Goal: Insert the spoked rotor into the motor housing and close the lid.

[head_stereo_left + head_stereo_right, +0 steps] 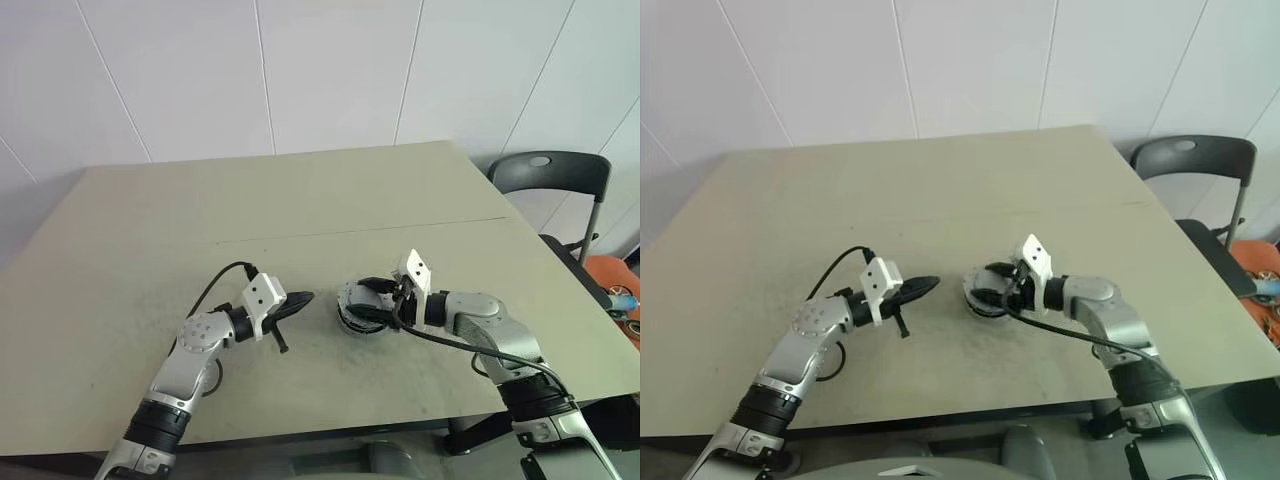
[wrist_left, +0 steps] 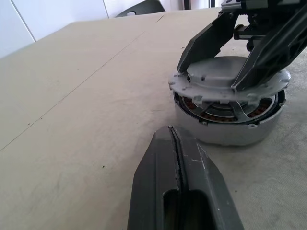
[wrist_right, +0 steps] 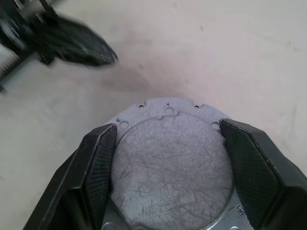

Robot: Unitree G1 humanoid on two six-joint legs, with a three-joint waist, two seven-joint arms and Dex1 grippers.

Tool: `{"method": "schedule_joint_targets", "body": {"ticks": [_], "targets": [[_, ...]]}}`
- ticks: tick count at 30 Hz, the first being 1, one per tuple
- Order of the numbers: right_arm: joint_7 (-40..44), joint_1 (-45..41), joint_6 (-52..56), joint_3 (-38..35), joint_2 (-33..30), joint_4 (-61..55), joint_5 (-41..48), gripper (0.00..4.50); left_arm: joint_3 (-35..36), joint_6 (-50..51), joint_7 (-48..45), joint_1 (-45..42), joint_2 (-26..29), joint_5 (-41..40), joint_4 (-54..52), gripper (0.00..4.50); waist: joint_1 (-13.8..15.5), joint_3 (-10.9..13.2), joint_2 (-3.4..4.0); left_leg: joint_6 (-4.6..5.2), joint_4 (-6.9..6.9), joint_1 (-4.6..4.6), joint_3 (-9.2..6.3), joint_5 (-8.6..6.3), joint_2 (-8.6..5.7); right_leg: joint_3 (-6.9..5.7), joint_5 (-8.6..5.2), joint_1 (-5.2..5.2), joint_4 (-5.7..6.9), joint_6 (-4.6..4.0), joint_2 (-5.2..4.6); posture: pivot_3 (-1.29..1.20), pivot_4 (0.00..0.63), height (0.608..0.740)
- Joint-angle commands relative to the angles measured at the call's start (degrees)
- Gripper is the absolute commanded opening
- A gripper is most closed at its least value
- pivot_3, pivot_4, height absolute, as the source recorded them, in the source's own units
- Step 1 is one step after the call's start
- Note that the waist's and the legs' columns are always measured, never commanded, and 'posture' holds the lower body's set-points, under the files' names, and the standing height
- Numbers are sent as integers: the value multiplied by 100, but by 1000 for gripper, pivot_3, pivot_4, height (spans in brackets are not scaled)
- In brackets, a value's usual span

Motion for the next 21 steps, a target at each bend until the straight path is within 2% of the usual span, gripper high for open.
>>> {"method": "schedule_joint_targets", "body": {"ticks": [1,7,10,14,19,21], "targets": [[-119,-147,-370,97,-128,15,-428,3067,1,-18,28,4,-10,-7,-276,0,-3,-1,-1,-2,0,0,0,1,0,0,0,0,0,0,0,0,0,740],[41,-122,-302,100,-188,18,-429,3067,-145,220,228,139,-90,87,-727,0,7,-1,-1,4,8,-3,2,-2,0,0,3,10,0,-5,0,0,0,740],[195,-155,97,-215,-73,-226,156,3067,-198,495,323,112,-106,98,-1002,0,6,-1,-1,8,8,-3,1,-4,0,0,3,14,0,-5,0,0,0,740],[186,-210,299,-401,-23,-361,442,3067,-124,736,296,34,-38,22,-1155,0,-5,0,0,5,6,-3,1,-3,0,0,3,13,0,-5,1,0,0,740],[71,-155,-131,131,-375,-54,-454,3067,97,740,101,-28,162,-163,-1049,0,-8,0,1,8,6,-2,3,-4,1,0,3,13,2,-5,2,0,0,740],[32,-159,-188,190,-386,-1,-563,3067,129,659,51,-22,202,-195,-948,0,-9,-1,0,7,7,0,4,-4,1,0,3,16,3,-5,2,0,0,740]]}}
